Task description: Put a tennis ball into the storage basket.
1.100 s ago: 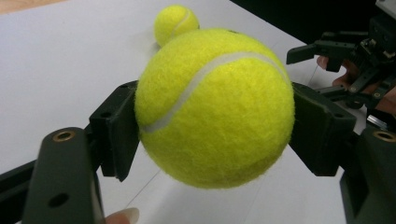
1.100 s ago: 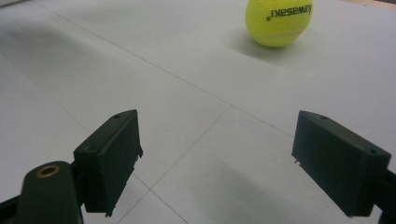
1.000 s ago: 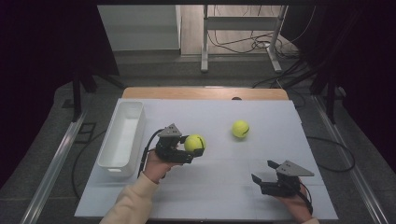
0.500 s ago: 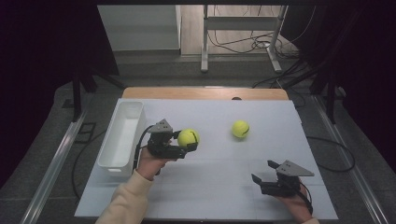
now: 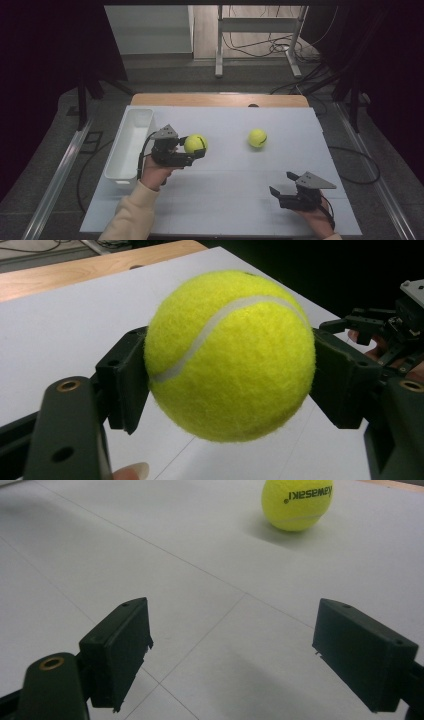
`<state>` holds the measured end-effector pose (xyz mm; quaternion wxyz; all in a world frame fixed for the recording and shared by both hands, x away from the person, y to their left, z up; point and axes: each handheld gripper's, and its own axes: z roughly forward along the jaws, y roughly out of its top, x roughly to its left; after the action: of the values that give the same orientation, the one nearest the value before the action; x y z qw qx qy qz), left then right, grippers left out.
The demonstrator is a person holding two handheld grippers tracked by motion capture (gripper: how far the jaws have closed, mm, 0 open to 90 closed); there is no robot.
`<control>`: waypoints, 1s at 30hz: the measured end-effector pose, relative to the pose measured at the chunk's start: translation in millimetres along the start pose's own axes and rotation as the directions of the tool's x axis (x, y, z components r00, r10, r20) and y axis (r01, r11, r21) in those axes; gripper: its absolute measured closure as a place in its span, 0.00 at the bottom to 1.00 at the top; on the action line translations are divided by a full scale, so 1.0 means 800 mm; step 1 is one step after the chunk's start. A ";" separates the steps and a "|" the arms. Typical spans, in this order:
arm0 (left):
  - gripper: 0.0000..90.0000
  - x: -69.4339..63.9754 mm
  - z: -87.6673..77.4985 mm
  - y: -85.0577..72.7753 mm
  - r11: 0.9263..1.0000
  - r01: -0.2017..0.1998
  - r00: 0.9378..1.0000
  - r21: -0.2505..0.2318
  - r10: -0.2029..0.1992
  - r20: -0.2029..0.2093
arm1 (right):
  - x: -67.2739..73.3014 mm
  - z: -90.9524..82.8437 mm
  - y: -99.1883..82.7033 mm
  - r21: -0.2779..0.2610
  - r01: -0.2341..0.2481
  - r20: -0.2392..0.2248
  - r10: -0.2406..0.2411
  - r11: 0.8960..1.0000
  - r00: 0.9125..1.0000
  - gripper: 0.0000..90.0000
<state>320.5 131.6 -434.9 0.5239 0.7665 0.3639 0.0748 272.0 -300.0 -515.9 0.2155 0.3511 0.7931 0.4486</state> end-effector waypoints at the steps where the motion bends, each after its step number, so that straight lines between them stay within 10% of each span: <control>1: 0.29 0.001 -0.001 0.000 1.000 0.000 1.000 -0.001 0.000 -0.001 | 0.000 0.000 0.000 0.000 0.000 0.000 0.000 1.000 1.000 0.18; 30: 0.29 0.030 -0.037 0.003 0.997 0.042 0.997 -0.072 -0.047 -0.068 | 0.000 0.000 0.000 0.003 -0.001 0.002 0.001 1.000 1.000 0.18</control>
<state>324.1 168.5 -425.9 0.5391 0.7363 0.3959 0.1024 272.0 -299.8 -516.0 0.2156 0.3524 0.7934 0.4470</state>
